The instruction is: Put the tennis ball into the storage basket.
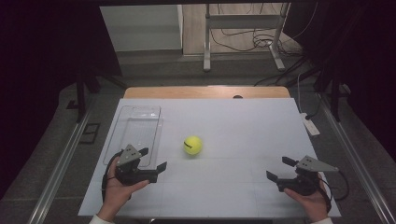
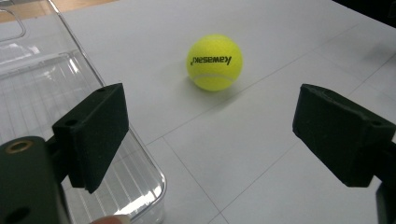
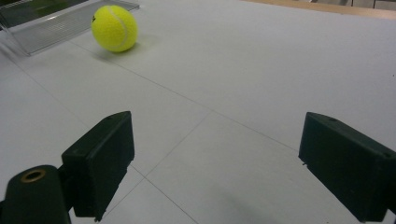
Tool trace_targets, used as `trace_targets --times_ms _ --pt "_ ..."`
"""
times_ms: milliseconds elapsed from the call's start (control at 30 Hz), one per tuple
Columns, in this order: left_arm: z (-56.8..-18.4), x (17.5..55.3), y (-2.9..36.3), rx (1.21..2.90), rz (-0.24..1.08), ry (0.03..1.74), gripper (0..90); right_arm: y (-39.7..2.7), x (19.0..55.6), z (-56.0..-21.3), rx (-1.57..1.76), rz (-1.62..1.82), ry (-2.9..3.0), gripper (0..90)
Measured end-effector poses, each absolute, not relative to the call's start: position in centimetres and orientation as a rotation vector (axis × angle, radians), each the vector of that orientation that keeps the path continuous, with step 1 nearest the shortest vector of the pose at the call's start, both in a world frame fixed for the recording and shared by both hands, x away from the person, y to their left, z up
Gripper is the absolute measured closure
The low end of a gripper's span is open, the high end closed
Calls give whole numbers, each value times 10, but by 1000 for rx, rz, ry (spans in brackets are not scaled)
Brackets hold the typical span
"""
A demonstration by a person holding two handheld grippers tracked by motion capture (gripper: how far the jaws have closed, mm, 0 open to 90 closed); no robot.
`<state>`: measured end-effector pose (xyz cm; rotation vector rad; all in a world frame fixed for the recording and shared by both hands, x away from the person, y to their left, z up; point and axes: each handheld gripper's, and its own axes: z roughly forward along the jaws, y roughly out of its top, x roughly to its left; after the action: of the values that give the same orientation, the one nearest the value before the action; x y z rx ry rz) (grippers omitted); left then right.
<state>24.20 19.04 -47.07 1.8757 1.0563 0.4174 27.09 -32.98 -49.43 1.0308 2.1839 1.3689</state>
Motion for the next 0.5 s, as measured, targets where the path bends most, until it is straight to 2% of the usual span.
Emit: trace_targets --times_ms 500 --pt "-461 252 180 1924 405 1055 122 -331 272 -495 1031 1362 2187 107"
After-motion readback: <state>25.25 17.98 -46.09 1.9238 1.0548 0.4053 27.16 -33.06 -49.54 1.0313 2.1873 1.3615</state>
